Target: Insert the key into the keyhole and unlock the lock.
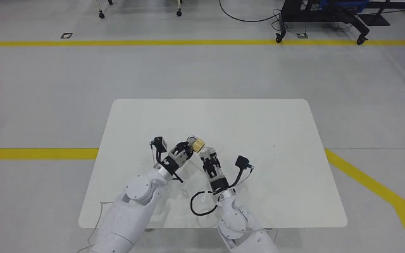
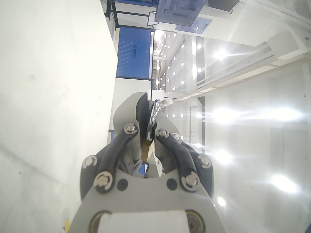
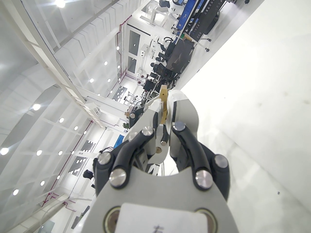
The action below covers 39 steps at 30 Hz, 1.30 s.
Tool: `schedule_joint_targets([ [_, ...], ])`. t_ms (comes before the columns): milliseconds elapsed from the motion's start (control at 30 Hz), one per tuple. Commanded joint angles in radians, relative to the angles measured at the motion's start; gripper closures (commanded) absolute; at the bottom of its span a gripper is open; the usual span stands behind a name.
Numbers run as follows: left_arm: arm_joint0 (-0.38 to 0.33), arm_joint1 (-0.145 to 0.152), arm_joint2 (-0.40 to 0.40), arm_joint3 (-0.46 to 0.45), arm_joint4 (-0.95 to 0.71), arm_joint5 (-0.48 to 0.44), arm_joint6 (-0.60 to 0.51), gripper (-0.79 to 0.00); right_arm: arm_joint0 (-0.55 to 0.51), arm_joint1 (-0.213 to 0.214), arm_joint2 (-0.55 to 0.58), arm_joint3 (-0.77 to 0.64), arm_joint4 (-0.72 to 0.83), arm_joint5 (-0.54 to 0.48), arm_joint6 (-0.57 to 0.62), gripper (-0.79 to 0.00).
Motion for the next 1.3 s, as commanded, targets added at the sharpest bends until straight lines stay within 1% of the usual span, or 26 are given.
schedule_joint_targets([
  [0,0.001,0.002,-0.014,0.01,-0.027,-0.023,-0.031,0.0,-0.005,0.001,0.007,-0.007,0.009,-0.008,0.01,-0.354],
  [67,-0.001,0.005,-0.033,0.03,-0.031,-0.041,-0.037,0.0,-0.015,0.004,0.017,-0.022,0.027,-0.025,0.034,-0.385],
  [100,-0.003,0.006,-0.041,0.035,-0.034,-0.051,-0.042,0.0,-0.021,0.006,0.022,-0.03,0.04,-0.038,0.055,-0.446],
  [133,-0.003,0.008,-0.051,0.041,-0.034,-0.064,-0.045,0.0,-0.026,0.008,0.029,-0.036,0.06,-0.049,0.082,-0.646],
  [167,-0.003,0.01,-0.06,0.043,-0.029,-0.079,-0.047,0.0,-0.031,0.01,0.038,-0.046,0.085,-0.061,0.111,-0.773],
  [200,-0.002,0.012,-0.068,0.042,-0.026,-0.097,-0.051,0.0,-0.036,0.013,0.051,-0.057,0.113,-0.072,0.141,-0.785],
  [300,0.003,0.018,-0.09,0.039,0.011,-0.146,-0.051,0.0,-0.05,0.021,0.092,-0.096,0.196,-0.095,0.213,-0.785],
  [633,0.003,0.018,-0.09,0.039,0.011,-0.146,-0.051,0.0,-0.05,0.021,0.092,-0.096,0.196,-0.095,0.213,-0.785],
  [667,0.008,0.018,-0.093,0.031,0.021,-0.156,-0.034,0.0,-0.052,0.022,0.091,-0.095,0.204,-0.083,0.234,-0.785],
  [767,0.018,0.02,-0.1,0.016,0.101,-0.269,0.007,0.0,-0.05,0.029,0.108,-0.108,0.273,-0.048,0.354,-0.785],
  [867,0.018,0.02,-0.099,0.02,0.175,-0.377,0.036,0.0,-0.047,0.04,0.141,-0.122,0.37,-0.027,0.522,-0.785],
  [900,0.019,0.019,-0.095,0.022,0.182,-0.4,0.038,0.0,-0.047,0.044,0.154,-0.125,0.405,-0.024,0.568,-0.776],
  [933,0.018,0.019,-0.092,0.024,0.188,-0.417,0.036,0.0,-0.045,0.047,0.163,-0.126,0.438,-0.022,0.612,-0.723],
  [967,0.016,0.018,-0.088,0.028,0.191,-0.427,0.034,0.0,-0.043,0.05,0.172,-0.127,0.466,-0.018,0.651,-0.693],
  [1000,0.014,0.017,-0.084,0.034,0.192,-0.427,0.032,0.0,-0.04,0.053,0.181,-0.127,0.497,-0.015,0.685,-0.653],
  [1033,0.011,0.016,-0.078,0.039,0.184,-0.421,0.026,0.0,-0.037,0.055,0.186,-0.126,0.532,-0.009,0.725,-0.591],
  [1100,0.003,0.013,-0.067,0.051,0.161,-0.413,0.009,0.0,-0.027,0.06,0.201,-0.121,0.597,0.007,0.804,-0.536],
  [1133,-0.003,0.012,-0.061,0.058,0.153,-0.411,-0.002,0.0,-0.022,0.062,0.207,-0.117,0.626,0.015,0.832,-0.48],
  [1167,-0.008,0.01,-0.056,0.066,0.146,-0.409,-0.012,0.0,-0.015,0.064,0.213,-0.111,0.647,0.024,0.853,-0.379],
  [1267,-0.024,0.007,-0.044,0.087,0.147,-0.413,-0.016,0.0,0.0,0.068,0.223,-0.096,0.676,0.04,0.879,-0.314],
])
